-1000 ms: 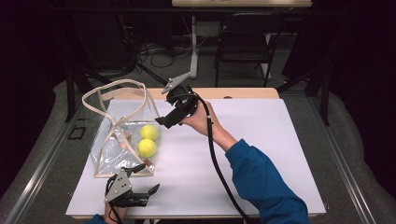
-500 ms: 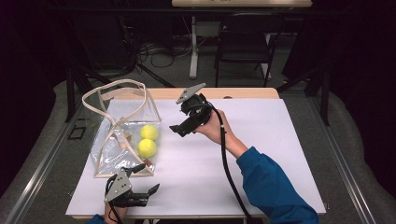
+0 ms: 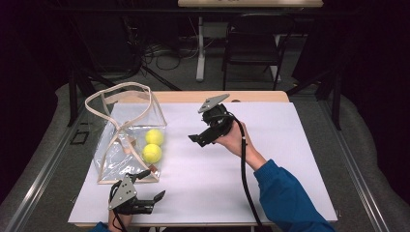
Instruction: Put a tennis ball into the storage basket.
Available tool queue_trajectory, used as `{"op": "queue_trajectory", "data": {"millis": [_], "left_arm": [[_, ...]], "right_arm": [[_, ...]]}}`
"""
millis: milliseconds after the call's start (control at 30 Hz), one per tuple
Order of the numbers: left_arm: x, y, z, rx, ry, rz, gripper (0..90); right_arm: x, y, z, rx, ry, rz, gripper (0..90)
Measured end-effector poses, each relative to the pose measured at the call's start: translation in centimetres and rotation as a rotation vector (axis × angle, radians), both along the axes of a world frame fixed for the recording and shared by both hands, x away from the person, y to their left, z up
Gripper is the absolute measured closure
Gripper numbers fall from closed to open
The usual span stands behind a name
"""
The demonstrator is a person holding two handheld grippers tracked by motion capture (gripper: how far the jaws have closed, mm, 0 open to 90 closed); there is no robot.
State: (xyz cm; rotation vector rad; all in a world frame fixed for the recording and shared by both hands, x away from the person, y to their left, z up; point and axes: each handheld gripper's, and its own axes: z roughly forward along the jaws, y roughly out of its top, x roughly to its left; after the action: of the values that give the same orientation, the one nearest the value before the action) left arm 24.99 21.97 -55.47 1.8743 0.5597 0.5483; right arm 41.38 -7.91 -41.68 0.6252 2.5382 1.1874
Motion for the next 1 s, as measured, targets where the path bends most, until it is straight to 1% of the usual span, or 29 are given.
{"op": "queue_trajectory", "data": {"millis": [33, 167, 200, 433, 767, 1000], "left_arm": [[0.0, 0.0, 0.0, 0.001, 0.000, 0.000, 16.0], [0.0, -0.1, -0.1, -0.001, -0.001, 0.001, 16.0], [0.0, 0.0, 0.0, 0.005, 0.000, -0.001, 16.0], [0.0, 0.0, 0.0, 0.007, -0.001, 0.000, 16.0], [0.0, 0.0, 0.0, 0.007, -0.001, 0.001, 16.0], [0.0, 0.0, 0.0, 0.009, -0.002, 0.002, 16.0]], "right_arm": [[-0.1, -0.2, -0.2, 0.001, 0.007, 0.000, 0.0], [-0.7, -0.7, -1.2, -0.008, 0.008, 0.000, 0.0], [-0.9, -0.8, -1.4, -0.014, 0.010, -0.001, 0.0], [-1.8, -1.8, -2.8, -0.004, 0.030, -0.008, 0.0], [-3.0, -4.1, -4.5, 0.013, 0.039, -0.043, 0.0], [-3.9, -5.7, -5.3, 0.021, 0.041, -0.073, 0.0]]}}
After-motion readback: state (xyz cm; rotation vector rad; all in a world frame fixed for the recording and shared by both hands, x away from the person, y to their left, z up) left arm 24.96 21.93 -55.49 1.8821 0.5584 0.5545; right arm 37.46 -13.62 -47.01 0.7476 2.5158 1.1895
